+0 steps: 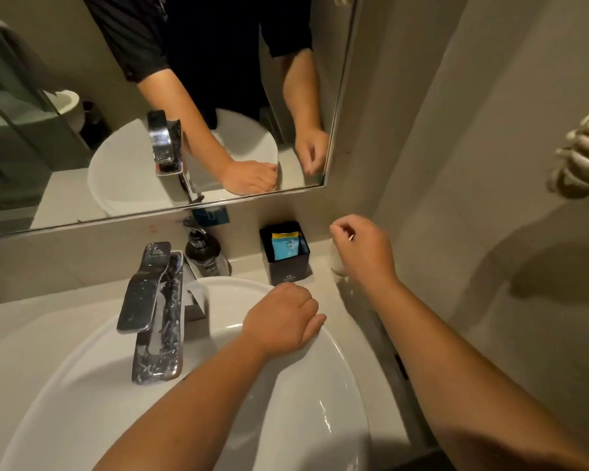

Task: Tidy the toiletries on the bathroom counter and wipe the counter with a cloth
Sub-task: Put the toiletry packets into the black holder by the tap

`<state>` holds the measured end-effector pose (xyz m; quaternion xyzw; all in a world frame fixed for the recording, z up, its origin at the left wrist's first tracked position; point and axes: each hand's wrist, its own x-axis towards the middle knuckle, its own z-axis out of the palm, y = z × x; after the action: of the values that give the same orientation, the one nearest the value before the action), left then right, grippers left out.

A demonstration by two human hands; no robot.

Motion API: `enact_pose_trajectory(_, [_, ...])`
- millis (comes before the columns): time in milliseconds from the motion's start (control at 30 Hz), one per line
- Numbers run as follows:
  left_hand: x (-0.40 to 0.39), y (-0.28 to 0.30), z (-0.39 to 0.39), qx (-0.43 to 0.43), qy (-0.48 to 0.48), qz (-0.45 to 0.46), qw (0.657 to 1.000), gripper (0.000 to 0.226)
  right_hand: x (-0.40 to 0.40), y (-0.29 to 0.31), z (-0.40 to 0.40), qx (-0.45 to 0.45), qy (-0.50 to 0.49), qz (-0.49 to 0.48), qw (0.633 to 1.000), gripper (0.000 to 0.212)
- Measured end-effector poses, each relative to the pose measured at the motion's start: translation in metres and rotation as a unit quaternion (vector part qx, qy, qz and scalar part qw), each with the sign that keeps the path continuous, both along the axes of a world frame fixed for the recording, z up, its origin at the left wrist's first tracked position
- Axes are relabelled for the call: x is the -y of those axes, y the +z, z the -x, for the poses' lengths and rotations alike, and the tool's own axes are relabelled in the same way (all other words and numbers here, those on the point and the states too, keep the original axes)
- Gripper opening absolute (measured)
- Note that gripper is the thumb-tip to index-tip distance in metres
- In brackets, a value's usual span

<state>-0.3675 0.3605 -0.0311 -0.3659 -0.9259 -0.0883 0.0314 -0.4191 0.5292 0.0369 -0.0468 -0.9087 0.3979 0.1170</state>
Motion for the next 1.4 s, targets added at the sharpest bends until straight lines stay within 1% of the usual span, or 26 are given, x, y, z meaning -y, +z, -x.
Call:
enact_pose_trajectory(67, [0.0,0.001,0.0,0.003,-0.004,-0.001,1.0,0.047,-0.035,-0.001,-0.042,0.012,-0.077,-0.014,0.997,0.02])
enact_pose_trajectory(133, [-0.001,0.002,0.0,0.006,-0.013,0.005,1.0,0.048,-0.063,-0.013,-0.088,0.042,-0.115,-0.09,0.988,0.022])
enact_pose_trajectory(200, [-0.002,0.001,-0.001,0.006,-0.016,0.011,1.0,0.048,-0.077,-0.03,-0.126,0.095,-0.104,-0.192,0.971,0.023])
enact_pose_trajectory(267, [-0.002,0.0,-0.002,0.011,-0.011,0.019,1.0,0.049,-0.083,-0.045,-0.149,0.171,-0.062,-0.296,0.938,0.021])
enact_pose_trajectory(300, [-0.003,0.0,-0.002,0.014,-0.007,0.02,1.0,0.049,-0.084,-0.051,-0.156,0.204,-0.047,-0.325,0.922,0.019])
enact_pose_trajectory(367, [-0.003,-0.002,-0.002,0.018,0.005,0.016,1.0,0.049,-0.084,-0.057,-0.164,0.249,-0.04,-0.347,0.904,0.016])
enact_pose_trajectory(467, [-0.004,-0.003,-0.003,0.017,0.011,0.009,1.0,0.05,-0.083,-0.067,-0.169,0.272,-0.047,-0.351,0.895,0.017])
enact_pose_trajectory(667, [-0.005,-0.004,-0.004,0.012,0.015,0.003,1.0,0.05,-0.083,-0.074,-0.167,0.262,-0.065,-0.34,0.901,0.018])
enact_pose_trajectory(733, [-0.005,-0.004,-0.005,0.014,0.017,0.002,1.0,0.052,-0.084,-0.073,-0.165,0.257,-0.065,-0.32,0.909,0.013])
enact_pose_trajectory(800, [-0.005,-0.003,-0.006,0.014,0.019,0.002,1.0,0.053,-0.088,-0.07,-0.162,0.262,-0.075,-0.264,0.925,0.01])
enact_pose_trajectory(900, [-0.006,0.002,-0.008,0.012,0.02,0.007,1.0,0.05,-0.096,-0.053,-0.156,0.278,-0.093,-0.092,0.952,0.01])
enact_pose_trajectory(933, [-0.007,0.004,-0.009,0.01,0.017,0.008,1.0,0.048,-0.097,-0.045,-0.154,0.268,-0.093,-0.031,0.958,0.015])
enact_pose_trajectory(1000, [-0.008,0.006,-0.011,0.006,0.015,0.012,1.0,0.043,-0.093,-0.022,-0.143,0.217,-0.077,0.094,0.968,0.02])
enact_pose_trajectory(1033, [-0.01,0.007,-0.012,0.008,0.012,0.01,1.0,0.041,-0.089,-0.008,-0.136,0.187,-0.067,0.159,0.967,0.019])
enact_pose_trajectory(1067, [-0.01,0.007,-0.012,0.01,0.011,0.008,1.0,0.041,-0.082,0.006,-0.125,0.158,-0.05,0.21,0.963,0.018])
enact_pose_trajectory(1100, [-0.01,0.006,-0.013,0.011,0.012,0.004,1.0,0.042,-0.074,0.02,-0.111,0.131,-0.028,0.242,0.961,0.018])
enact_pose_trajectory(1167, [-0.008,0.005,-0.011,0.011,0.015,-0.003,1.0,0.044,-0.053,0.043,-0.079,0.083,0.01,0.267,0.96,0.019])
enact_pose_trajectory(1233, [-0.006,0.004,-0.008,0.014,0.015,-0.003,1.0,0.046,-0.031,0.053,-0.046,0.052,0.029,0.291,0.955,0.018])
enact_pose_trajectory(1300, [-0.004,0.002,-0.007,0.012,0.011,-0.006,1.0,0.046,-0.008,0.054,-0.015,0.039,0.041,0.294,0.954,0.015])
enact_pose_trajectory(1400, [-0.003,-0.001,-0.005,0.003,0.005,-0.008,1.0,0.044,0.021,0.04,0.019,0.043,0.063,0.276,0.958,0.011])
